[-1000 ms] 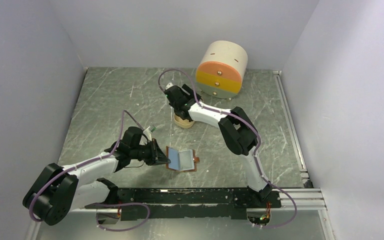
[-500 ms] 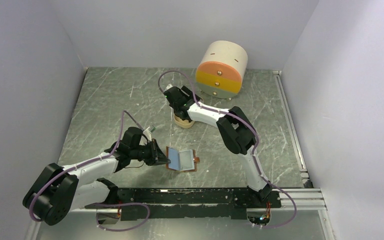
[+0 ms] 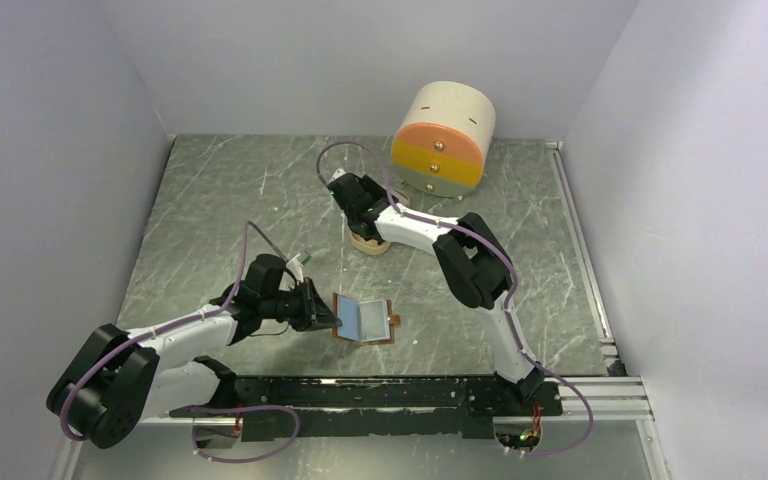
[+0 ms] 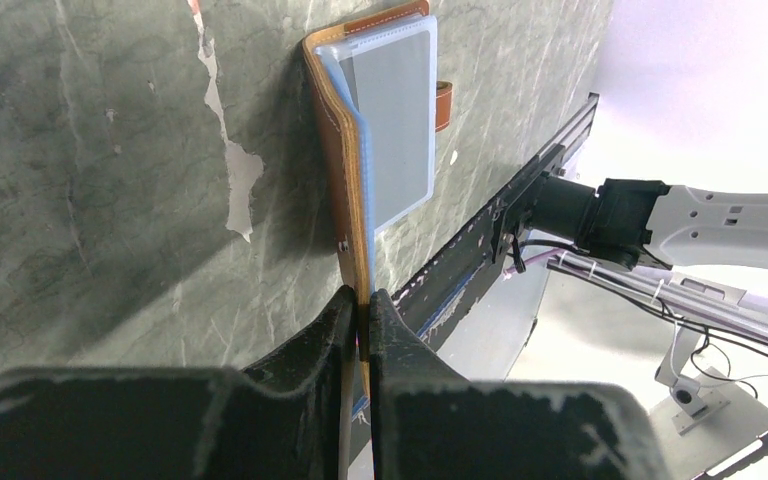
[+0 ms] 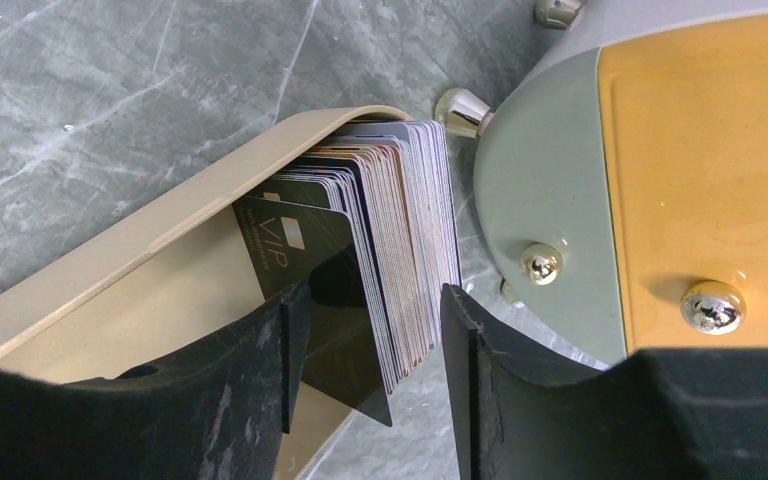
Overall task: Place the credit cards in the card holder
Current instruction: Pick up the credit card from the storage box.
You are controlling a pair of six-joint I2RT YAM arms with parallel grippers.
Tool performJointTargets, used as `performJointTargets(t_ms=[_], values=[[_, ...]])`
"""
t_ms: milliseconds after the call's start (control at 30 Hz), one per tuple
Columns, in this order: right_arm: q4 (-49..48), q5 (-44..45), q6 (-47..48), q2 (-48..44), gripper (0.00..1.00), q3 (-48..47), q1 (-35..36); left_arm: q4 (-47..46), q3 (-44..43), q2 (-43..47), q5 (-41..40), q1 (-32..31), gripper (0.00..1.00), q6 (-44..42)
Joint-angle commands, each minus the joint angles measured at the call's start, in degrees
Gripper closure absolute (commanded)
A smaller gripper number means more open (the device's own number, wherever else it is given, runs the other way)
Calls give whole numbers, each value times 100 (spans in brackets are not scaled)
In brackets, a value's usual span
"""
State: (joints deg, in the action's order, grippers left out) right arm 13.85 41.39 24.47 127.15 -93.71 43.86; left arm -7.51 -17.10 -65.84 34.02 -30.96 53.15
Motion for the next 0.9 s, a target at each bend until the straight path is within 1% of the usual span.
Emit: performJointTargets(t_ms=[0,233,600,800,867], values=[[72,188,9,-215,48,-143,-78,-261,49,28,180,-33,89,55],[110,148,14,-273,50,-187,-81,-306,93,25,188,-28,89,77],[244,96,-4,-230,58,-362,-79,-339,89,-38,199,-28,89,51],[396,-69,-106,-226,66,-433,-83,-383,104,-112,206,-30,89,38],[538,-192,-200,-247,71,-481,-71,-383,103,-121,210,-28,89,22]])
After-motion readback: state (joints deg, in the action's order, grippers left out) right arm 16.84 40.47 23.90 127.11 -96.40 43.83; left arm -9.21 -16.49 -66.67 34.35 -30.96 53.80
